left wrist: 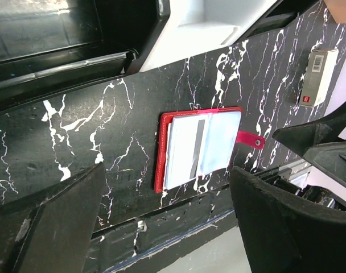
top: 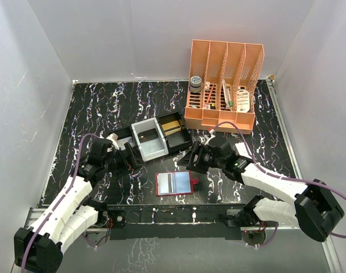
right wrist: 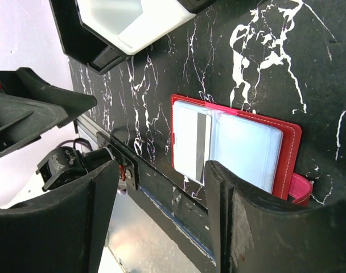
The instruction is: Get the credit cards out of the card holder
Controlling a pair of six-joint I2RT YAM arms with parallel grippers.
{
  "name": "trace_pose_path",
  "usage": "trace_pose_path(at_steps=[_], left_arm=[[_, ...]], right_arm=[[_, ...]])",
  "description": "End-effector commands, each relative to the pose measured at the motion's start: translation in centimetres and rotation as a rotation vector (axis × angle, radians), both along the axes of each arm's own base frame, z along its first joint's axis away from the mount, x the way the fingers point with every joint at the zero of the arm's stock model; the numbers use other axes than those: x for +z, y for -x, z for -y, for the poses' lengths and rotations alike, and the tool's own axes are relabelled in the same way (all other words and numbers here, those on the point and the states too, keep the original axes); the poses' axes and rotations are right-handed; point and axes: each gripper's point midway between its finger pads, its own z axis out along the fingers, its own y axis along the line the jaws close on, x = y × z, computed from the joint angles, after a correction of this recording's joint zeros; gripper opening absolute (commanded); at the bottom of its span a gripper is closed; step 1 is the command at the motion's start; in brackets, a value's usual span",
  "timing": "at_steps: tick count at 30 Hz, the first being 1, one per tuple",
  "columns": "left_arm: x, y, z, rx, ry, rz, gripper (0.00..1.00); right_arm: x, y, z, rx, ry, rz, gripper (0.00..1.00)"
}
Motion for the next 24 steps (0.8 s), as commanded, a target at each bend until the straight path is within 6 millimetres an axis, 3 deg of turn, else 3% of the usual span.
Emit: trace_pose_path(at_steps=[1, 4, 7, 10, 14, 17, 21, 24], left_arm=[[-0.9, 1.0, 0.5, -0.017, 0.035, -0.061, 0.86], [-0.3, 1.3, 1.3, -0.093, 0.061, -0.043, 0.82], [-0.5, 1.3, 1.0, -0.096, 0.029, -0.017, 0.79], [-0.5, 1.4, 1.8, -0.099, 0.085, -0.029, 0.72], [-1.7, 2.1, 1.8, -0.093, 0.081, -0.056, 0.64], [-1.2, 2.4, 3.6, -0.135, 0.188, -0.036, 0.58], [-2.3, 3.5, 4.5, -0.211, 0.086, -0.059, 0.58], [-2.4, 3.7, 6.5, -0.256, 0.1, -0.048, 0.53]], right_arm=[[0.8, -0.4, -0.6, -0.022, -0.024, -0.024, 0.55], [0.3, 0.0, -1.3, 0.038, -0.012, -0.026, 0.53], [-1.9, 0.1, -0.1, -0.032, 0.035, -0.073, 0.48], [-1.2, 1.2, -1.1, 0.001, -0.087, -0.079, 0.47], [-2.9, 1.8, -1.0, 0.006, -0.056, -0.127, 0.38], [-2.1, 2.3, -2.4, 0.07, -0.088, -0.116, 0.33], [-2.7, 2.2, -3.1, 0.071, -0.038, -0.11, 0.33], [-2.7, 2.4, -3.8, 0.064, -0.071, -0.12, 0.32]])
